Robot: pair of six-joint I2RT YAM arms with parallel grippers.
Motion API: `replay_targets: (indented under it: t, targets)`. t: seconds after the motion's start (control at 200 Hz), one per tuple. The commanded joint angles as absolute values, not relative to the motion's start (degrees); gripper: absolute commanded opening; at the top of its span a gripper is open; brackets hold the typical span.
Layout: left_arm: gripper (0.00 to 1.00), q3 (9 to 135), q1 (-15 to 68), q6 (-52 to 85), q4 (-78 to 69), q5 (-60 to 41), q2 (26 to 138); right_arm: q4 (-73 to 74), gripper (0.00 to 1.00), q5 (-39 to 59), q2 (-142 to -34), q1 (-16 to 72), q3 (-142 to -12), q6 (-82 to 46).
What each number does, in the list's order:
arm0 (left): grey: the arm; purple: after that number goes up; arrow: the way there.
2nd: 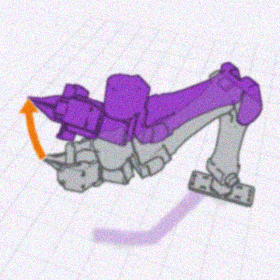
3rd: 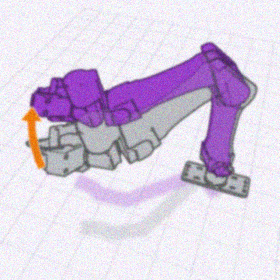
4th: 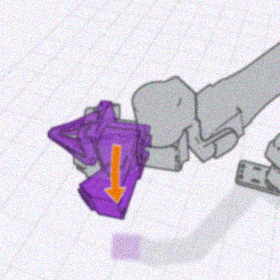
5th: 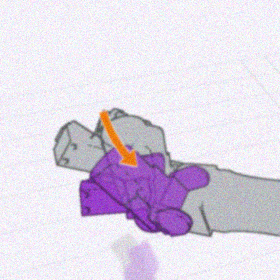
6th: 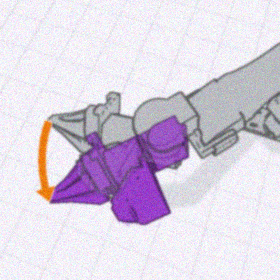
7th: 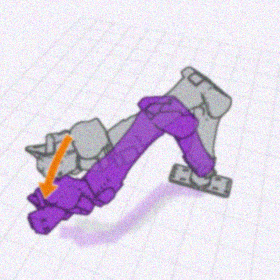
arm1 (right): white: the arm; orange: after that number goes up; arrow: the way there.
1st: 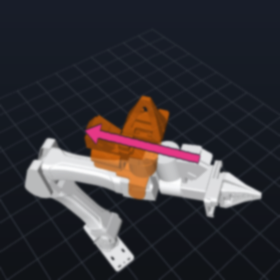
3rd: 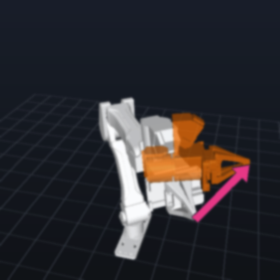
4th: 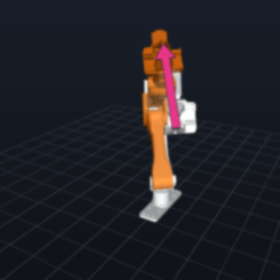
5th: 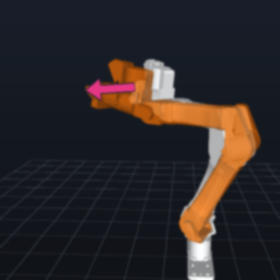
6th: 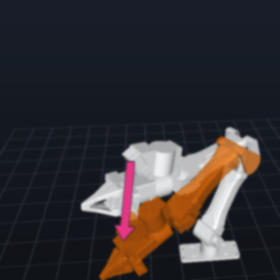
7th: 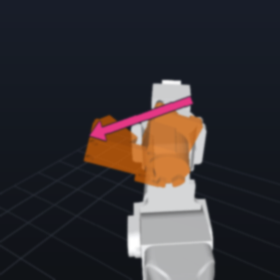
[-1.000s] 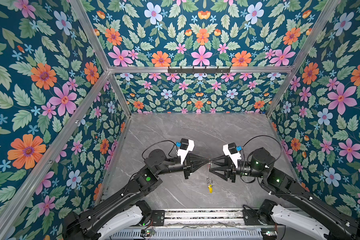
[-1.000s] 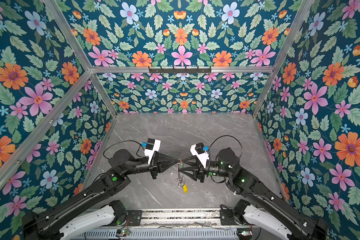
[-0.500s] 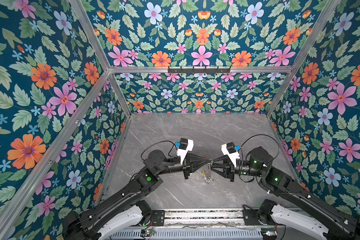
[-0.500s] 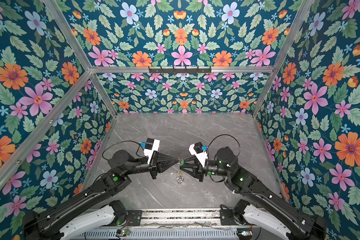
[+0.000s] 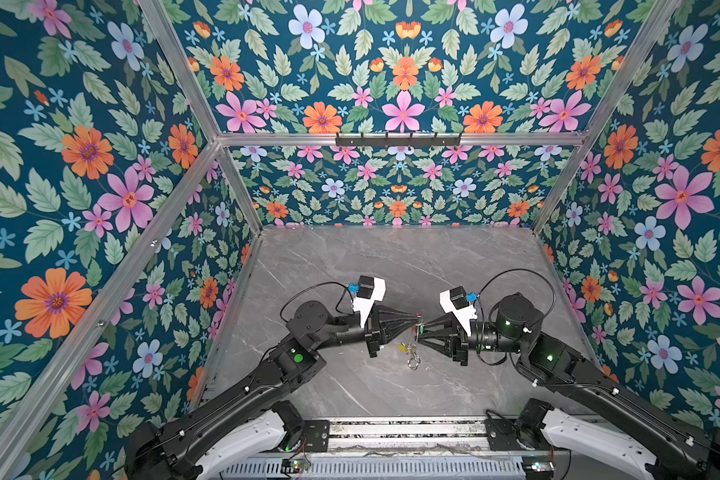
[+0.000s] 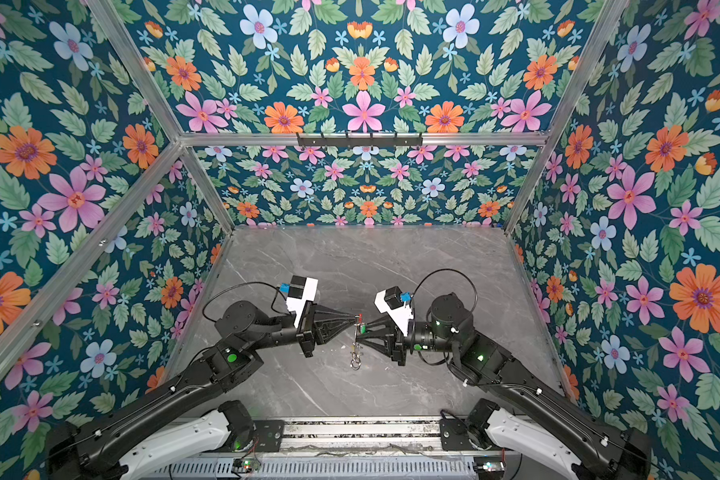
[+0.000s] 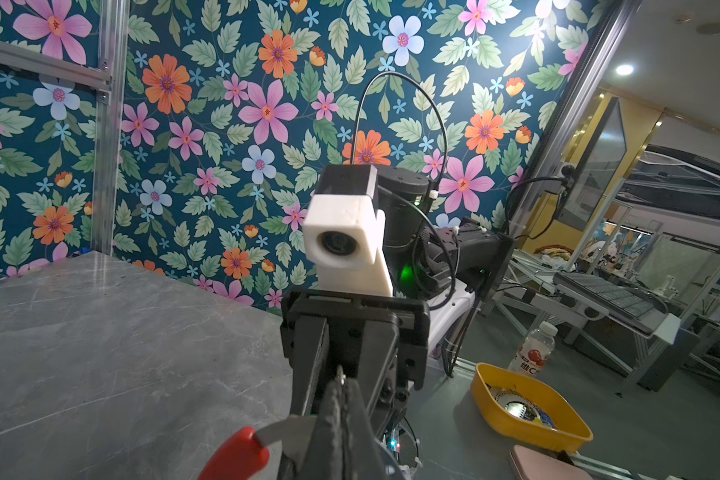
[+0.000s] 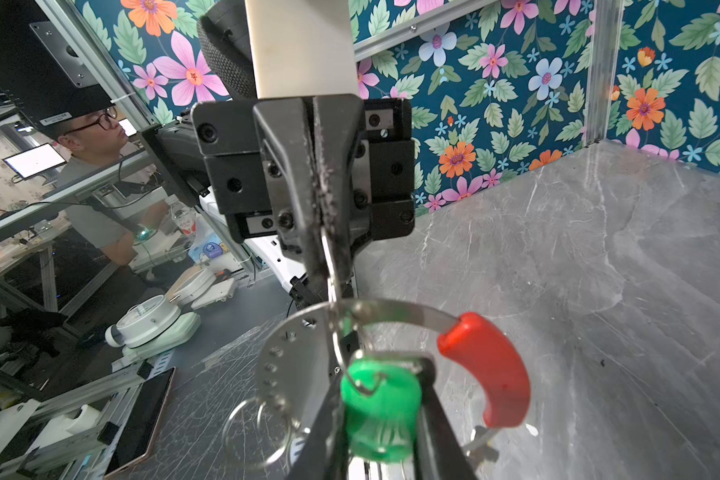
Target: Remove the keys from the keyring
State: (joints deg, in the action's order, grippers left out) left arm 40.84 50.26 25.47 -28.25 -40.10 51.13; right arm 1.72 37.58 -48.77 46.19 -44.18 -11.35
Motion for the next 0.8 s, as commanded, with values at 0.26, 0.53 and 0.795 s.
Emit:
replay_targets:
  t: [0.26,0.53,0.795]
  targets:
    - [0.0,41.0,50.2,26.0,-33.5,-41.2,51.4,3.3,0.05,40.0,-50.4,46.6,-43.9,-12.5]
    - [0.0,41.1,50.2,24.7,-31.1,-41.3,50.4,-1.1,0.38,36.6,-47.6,46.7,-45.2,-10.7]
    - [0.0,40.0,50.2,24.2,-31.8,-40.7,49.2,-9.0,0.49,30.6,-40.7,46.7,-51.1,-6.1]
